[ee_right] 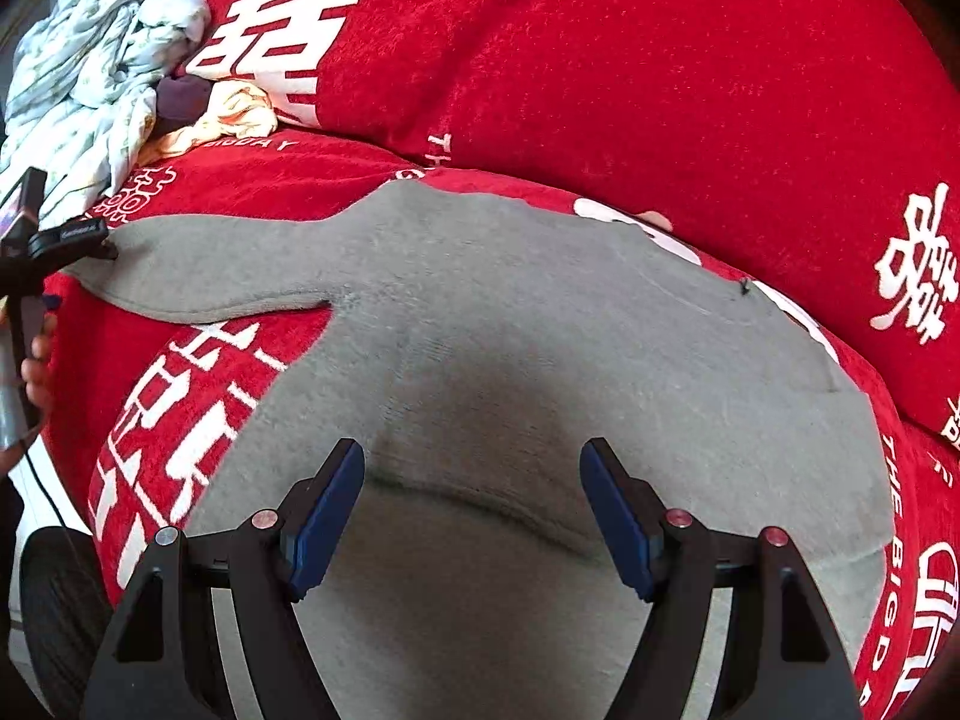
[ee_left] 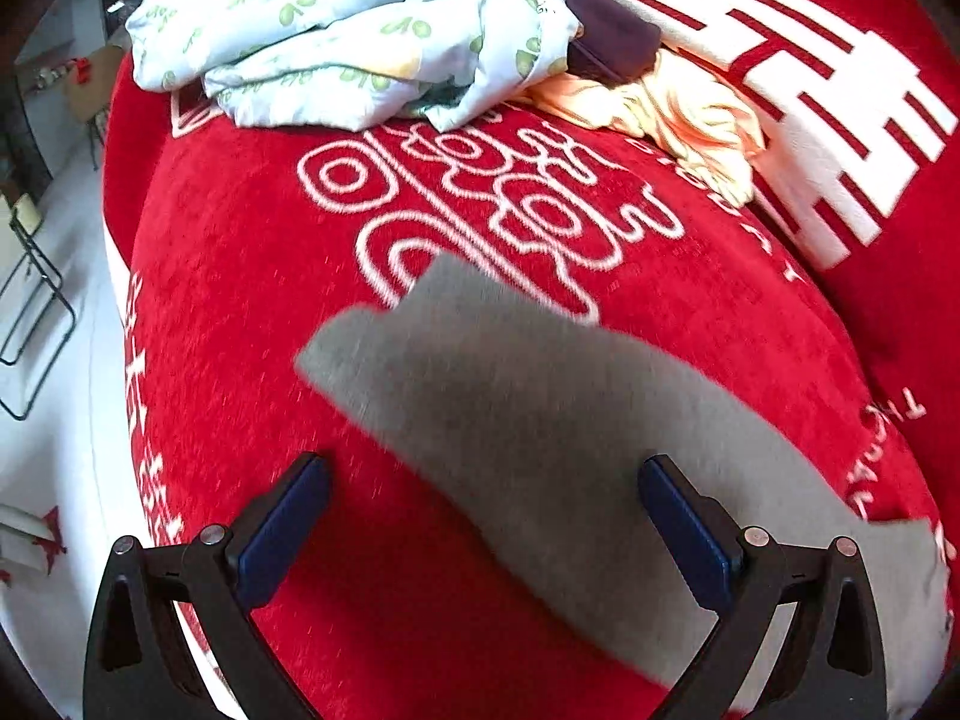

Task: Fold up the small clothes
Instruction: 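Reach the left tool to the other sleeve and grasp its cuff, then lift the sleeve with the left tool and lay it across the body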

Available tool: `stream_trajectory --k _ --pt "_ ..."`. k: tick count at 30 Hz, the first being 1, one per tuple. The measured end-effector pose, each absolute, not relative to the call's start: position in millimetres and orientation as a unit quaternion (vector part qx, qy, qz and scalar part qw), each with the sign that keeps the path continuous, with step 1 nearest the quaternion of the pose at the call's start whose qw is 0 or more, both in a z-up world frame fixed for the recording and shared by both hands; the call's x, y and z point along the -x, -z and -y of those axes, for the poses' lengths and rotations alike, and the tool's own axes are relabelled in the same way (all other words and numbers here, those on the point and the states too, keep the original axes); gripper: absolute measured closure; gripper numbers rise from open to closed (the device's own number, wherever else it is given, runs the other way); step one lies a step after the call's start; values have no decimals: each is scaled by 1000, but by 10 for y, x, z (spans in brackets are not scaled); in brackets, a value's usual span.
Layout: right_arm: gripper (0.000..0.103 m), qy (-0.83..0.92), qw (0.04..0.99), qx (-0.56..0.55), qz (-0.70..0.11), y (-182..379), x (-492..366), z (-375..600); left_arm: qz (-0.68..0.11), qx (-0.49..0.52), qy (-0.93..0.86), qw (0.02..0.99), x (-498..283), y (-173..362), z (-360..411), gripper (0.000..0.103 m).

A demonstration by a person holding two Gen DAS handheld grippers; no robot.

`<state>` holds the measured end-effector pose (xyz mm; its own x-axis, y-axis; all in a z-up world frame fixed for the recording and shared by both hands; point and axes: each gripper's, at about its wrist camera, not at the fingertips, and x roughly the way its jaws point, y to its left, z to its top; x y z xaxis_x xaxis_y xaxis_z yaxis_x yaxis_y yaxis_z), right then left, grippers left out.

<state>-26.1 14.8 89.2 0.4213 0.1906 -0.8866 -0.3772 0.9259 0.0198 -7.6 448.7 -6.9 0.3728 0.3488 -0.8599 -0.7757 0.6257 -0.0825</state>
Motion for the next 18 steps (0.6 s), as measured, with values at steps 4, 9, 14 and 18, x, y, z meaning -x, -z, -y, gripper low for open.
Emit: stream_trajectory --k 4,9,14,18 --pt "25 -164 841 93 -507 -913 140 -199 -425 224 -346 806 -88 47 -4424 3" --pt "25 -155 845 88 -505 -960 -77 -217 -405 211 -325 828 -152 -60 -4301 74" --pt "25 -154 849 91 -497 -1002 -346 -266 -393 237 -309 833 -56 -135 -4308 91" --pt "25 -148 842 81 -512 -920 -673 -402 -359 251 -301 847 147 -322 -4311 91"
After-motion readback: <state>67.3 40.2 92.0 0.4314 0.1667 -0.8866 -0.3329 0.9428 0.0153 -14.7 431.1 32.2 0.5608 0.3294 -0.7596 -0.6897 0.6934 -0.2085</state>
